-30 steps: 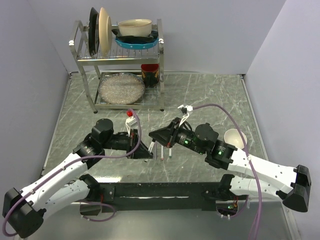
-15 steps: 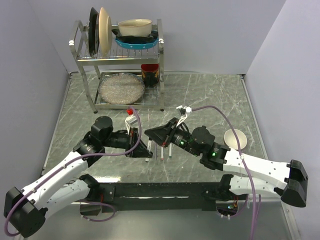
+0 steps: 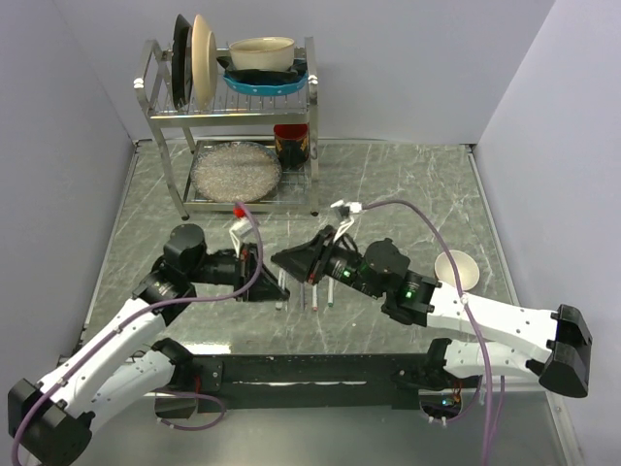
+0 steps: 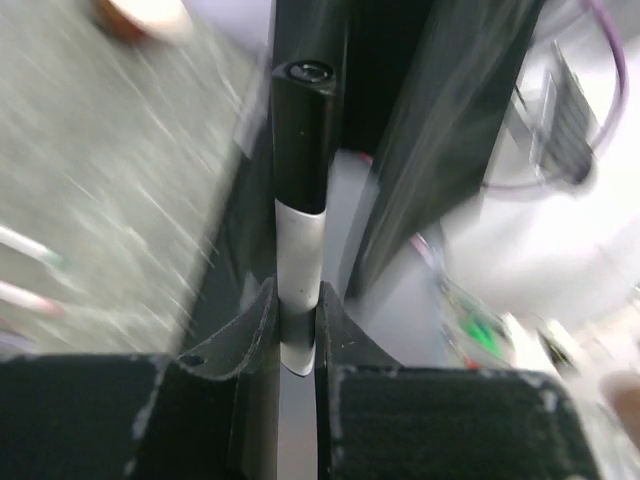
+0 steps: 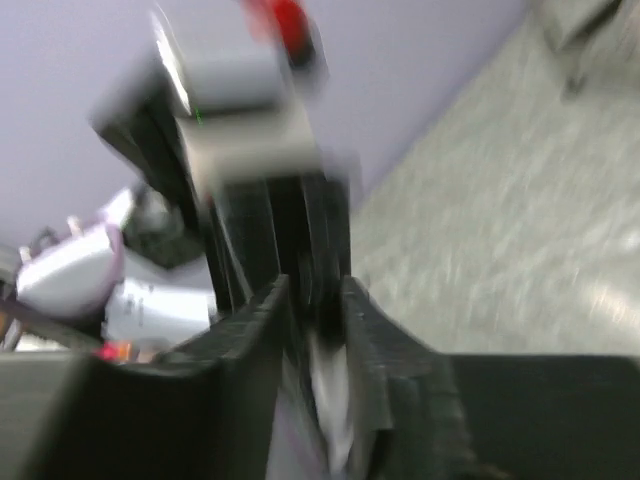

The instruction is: Insert the pens into the pen caps

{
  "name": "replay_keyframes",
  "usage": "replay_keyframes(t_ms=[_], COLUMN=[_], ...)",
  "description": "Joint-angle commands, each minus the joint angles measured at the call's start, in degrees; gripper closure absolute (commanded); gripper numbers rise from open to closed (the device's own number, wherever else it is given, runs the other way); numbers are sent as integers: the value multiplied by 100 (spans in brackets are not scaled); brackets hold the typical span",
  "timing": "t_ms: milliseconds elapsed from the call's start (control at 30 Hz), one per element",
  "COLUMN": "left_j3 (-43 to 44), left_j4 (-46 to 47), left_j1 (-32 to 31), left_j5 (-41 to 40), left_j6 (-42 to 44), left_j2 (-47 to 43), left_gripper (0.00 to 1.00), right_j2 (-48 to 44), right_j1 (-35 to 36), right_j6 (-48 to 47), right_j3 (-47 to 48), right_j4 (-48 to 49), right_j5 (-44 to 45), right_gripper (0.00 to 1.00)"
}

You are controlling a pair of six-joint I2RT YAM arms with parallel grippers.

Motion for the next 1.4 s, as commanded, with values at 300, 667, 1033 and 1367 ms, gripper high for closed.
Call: replay_keyframes(t_ms=[300,667,1033,1367], left_j3=[104,-124,-766,-415], left_j4=[327,-1009,-395,-473], left_j1=[429,385,-555,-573], left_j5=[-1677,-3047,-3901,-4410], left_j6=[214,153,-718,-648], left_j2=[-576,740,2208,3237], left_gripper=[99,99,94,91], right_j2=[-447,-1871,-1731,-1722], right_j1=[-163,-180,-189,-189], right_j6=[580,412,501,439], right_j3=[1197,458,484,616], right_j4=[-2165,-3281,-3879,-4161], right_j5=[2,1233,1664,1726], right_gripper=[16,0,0,0])
